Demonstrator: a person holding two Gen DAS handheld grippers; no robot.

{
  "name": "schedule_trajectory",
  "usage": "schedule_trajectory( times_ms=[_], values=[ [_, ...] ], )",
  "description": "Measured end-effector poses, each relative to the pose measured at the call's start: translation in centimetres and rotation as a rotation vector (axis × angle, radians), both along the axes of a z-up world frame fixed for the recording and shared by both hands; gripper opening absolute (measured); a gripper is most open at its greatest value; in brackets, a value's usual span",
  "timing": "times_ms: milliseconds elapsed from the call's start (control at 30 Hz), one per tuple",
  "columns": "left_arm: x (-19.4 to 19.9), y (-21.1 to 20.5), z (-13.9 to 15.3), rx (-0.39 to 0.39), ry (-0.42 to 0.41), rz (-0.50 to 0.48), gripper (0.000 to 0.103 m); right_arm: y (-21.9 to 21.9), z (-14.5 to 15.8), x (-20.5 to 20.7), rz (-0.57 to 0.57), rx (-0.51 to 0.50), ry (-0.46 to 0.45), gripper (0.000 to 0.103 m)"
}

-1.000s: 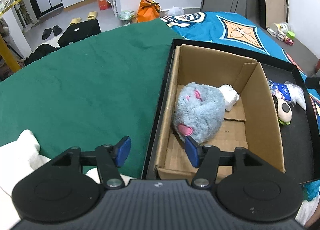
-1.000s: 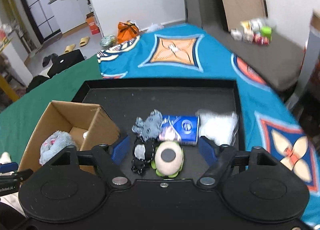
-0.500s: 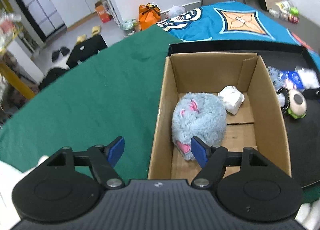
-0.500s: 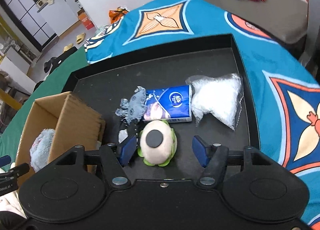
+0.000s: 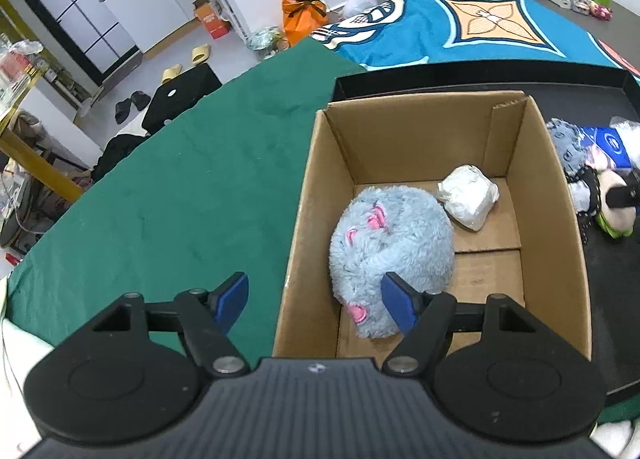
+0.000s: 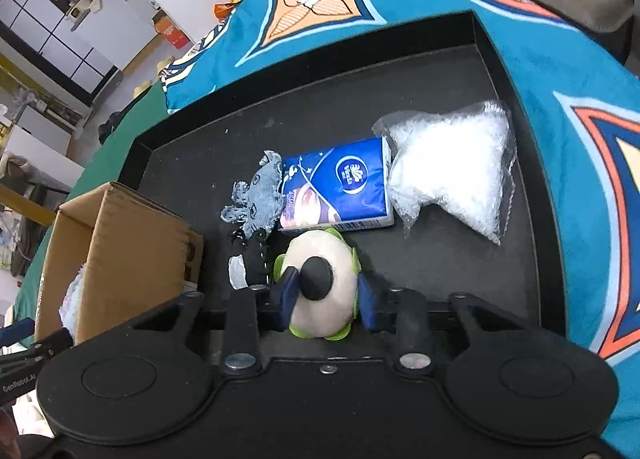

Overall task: Organize soft objects
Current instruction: 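Grasp the green-and-white eyeball toy with the right tool, then carry the eyeball toy into the box and release it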

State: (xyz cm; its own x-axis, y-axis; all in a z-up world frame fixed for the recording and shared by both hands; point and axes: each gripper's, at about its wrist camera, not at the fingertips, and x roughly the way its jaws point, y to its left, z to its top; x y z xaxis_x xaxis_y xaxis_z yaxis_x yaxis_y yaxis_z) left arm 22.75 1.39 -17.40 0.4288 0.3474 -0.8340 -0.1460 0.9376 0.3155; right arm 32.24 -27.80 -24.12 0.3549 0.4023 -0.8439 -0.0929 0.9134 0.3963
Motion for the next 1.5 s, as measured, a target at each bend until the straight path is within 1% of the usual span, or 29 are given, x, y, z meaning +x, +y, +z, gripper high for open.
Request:
schedule_trajectory(
  times_ms=[67, 267, 633, 900, 1200, 1367, 1500],
  values=[
    [0.1, 0.1, 0.1, -0.004, 0.001, 0.006, 0.073, -0.3, 0.5, -0.2, -0.020, -0.008, -0.012, 0.028],
    [-0.3, 0.0, 0.7, 0.019, -0.002, 0.013, 0.073, -1.0, 1.9, -0.9, -0.047, -0.003, -0.044, 0.028],
    [-1.2, 0.2, 1.6, 0.005, -0.014, 0.022, 0.073, -1.0, 4.8, -1.9, -0.077, 0.022, -0.088, 0.028],
    [-1.7, 1.0, 2.0, -0.021, -0.022, 0.037, 0.073, 0.1, 6.9, -2.3, -0.077, 0.019, -0.141, 0.028],
    [-2.5, 2.5, 2.2, -0.064, -0.030, 0.067, 0.073, 2.4, 7.9, -3.1, -0.017, 0.008, -0.177, 0.028],
    [-3.0, 3.1, 1.8, -0.086, -0.031, 0.073, 0.073, 4.2, 8.8, -3.7, 0.041, 0.035, -0.200, 0.028],
    [-3.2, 3.5, 1.3, -0.118, -0.040, 0.065, 0.073, 5.7, 9.7, -4.1, 0.082, 0.048, -0.225, 0.028]
  ],
)
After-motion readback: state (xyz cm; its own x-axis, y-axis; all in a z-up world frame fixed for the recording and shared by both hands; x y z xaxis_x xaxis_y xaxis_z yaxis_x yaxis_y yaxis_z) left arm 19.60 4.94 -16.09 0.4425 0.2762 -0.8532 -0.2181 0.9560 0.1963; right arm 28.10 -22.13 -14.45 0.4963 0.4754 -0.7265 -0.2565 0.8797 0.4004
